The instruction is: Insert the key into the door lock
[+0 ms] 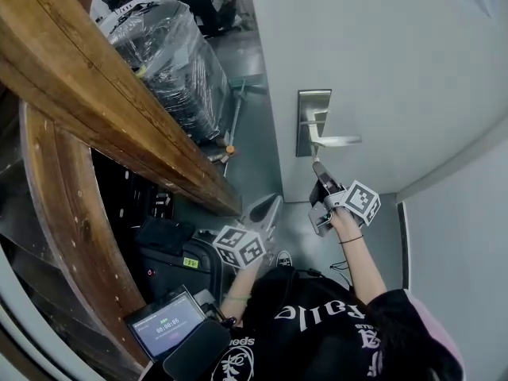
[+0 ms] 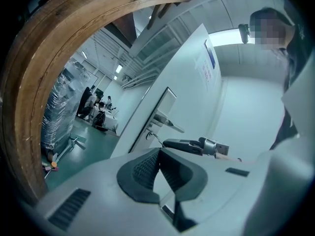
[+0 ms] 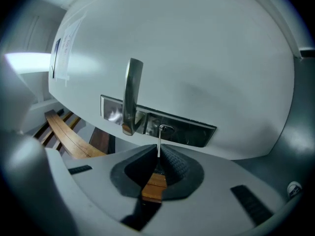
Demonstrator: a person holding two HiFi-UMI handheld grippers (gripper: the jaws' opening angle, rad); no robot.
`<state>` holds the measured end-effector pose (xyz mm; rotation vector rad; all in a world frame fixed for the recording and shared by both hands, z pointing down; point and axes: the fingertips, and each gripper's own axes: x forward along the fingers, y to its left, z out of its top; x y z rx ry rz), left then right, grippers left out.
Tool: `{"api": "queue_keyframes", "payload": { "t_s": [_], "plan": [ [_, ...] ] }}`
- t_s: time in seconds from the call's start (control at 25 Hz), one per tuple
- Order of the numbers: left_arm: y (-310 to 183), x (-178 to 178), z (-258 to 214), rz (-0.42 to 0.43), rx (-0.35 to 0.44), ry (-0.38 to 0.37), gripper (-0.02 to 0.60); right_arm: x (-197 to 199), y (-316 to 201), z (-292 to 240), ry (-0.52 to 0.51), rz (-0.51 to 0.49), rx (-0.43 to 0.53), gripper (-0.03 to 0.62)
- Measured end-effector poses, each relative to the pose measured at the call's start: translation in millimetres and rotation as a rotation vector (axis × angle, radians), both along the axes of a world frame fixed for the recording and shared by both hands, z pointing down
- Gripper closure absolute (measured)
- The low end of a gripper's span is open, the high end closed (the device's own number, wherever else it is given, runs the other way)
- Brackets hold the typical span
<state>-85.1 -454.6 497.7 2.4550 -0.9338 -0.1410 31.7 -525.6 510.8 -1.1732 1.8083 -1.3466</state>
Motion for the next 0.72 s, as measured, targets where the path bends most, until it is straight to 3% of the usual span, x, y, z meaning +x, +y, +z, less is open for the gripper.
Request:
{"api": "queue_keyframes", "payload": {
  "t_s": [0.28, 0.72],
  "plan": [
    [-7, -6, 5, 0.013, -0.009, 0.005, 0.577, -1, -9, 6, -0.096, 0.026, -0.016, 0.557],
    [-12, -14, 6, 0.012, -0.016, 0.015, 0.577, -4, -20, 7, -0.151, 0.042, -0.038, 0.557]
  ]
}}
